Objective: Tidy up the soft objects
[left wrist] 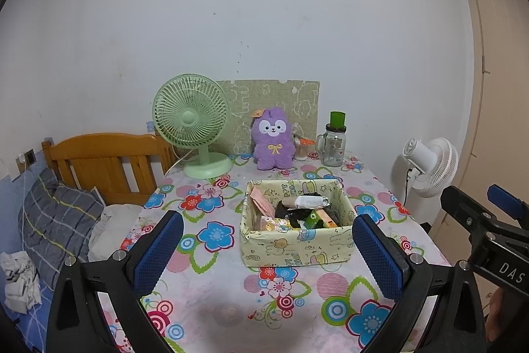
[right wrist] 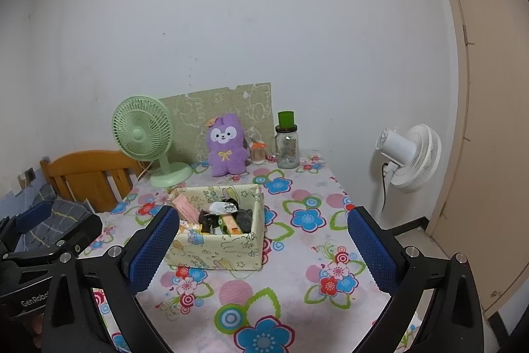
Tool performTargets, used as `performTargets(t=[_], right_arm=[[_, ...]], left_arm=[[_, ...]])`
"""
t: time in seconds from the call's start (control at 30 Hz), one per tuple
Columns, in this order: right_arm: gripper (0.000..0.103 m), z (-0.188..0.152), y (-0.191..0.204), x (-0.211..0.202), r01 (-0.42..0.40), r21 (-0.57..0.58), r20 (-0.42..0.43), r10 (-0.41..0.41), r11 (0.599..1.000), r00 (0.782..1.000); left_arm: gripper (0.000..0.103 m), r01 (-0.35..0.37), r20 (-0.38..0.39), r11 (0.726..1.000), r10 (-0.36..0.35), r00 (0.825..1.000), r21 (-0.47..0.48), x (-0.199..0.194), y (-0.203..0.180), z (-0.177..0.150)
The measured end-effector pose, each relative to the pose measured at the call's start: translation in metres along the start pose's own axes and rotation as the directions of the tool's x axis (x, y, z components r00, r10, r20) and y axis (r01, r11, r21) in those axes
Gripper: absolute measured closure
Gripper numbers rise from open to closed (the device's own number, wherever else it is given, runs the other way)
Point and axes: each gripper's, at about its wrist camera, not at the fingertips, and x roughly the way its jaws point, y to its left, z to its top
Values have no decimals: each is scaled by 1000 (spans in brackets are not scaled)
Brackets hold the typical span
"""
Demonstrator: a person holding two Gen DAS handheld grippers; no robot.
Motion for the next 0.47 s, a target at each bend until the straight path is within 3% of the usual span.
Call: performTargets(t=[0.47], right_arm=[[0, -2, 4, 3, -5, -14, -6, 5, 1000, 1000]], left_arm=[[0, -5, -7, 1000, 5, 1000, -12, 4, 3, -1]])
